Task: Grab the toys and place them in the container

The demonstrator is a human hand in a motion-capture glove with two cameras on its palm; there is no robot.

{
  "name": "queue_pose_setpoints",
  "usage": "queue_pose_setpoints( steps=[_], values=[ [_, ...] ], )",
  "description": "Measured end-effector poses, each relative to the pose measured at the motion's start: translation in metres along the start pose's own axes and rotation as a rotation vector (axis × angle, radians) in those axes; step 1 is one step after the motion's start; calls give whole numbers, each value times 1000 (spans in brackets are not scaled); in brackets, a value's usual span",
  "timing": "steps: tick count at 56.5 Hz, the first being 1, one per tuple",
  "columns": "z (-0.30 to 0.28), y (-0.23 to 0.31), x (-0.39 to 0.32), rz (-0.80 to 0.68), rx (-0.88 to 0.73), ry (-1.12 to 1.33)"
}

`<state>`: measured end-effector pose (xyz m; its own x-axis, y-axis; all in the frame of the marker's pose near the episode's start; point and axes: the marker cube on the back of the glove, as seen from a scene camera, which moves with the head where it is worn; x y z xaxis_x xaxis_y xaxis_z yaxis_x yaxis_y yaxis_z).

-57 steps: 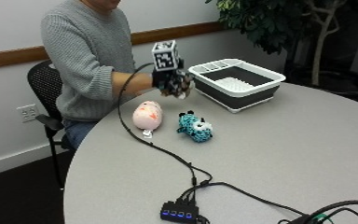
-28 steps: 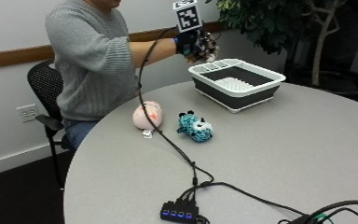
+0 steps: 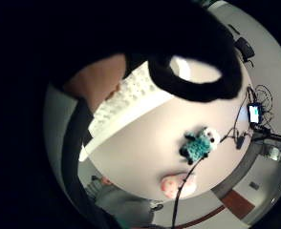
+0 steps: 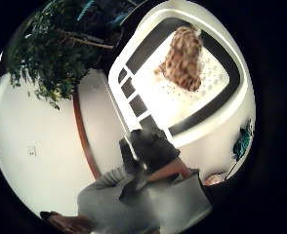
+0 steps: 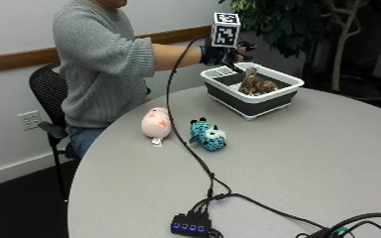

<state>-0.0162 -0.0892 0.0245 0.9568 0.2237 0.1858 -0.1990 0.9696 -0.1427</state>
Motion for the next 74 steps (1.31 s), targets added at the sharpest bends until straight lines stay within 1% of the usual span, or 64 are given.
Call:
queue_pose_setpoints(
  steps=[9,16,19,23,26,29,35,39,44,47,51,53,55,58,62,67,71,74],
  values=[
    [-12,39,25,-36,9,83],
    [-39,102,70,-44,33,91],
    [-50,128,95,-9,64,110],
    [-66,158,135,74,142,128],
    [-74,172,160,126,180,132],
    [-76,178,177,152,184,108],
    [-62,175,193,189,162,84],
    [-45,157,208,260,154,106],
    [-13,131,229,331,105,120],
    [20,115,241,380,28,140],
    [75,99,255,439,-131,181],
    [103,96,259,440,-207,202],
    [124,96,261,419,-247,209],
    [134,93,260,393,-230,216],
    [132,91,260,370,-240,256],
    [131,91,261,378,-226,250],
    [130,90,261,378,-182,255],
    [126,89,260,357,-107,264]
  ],
)
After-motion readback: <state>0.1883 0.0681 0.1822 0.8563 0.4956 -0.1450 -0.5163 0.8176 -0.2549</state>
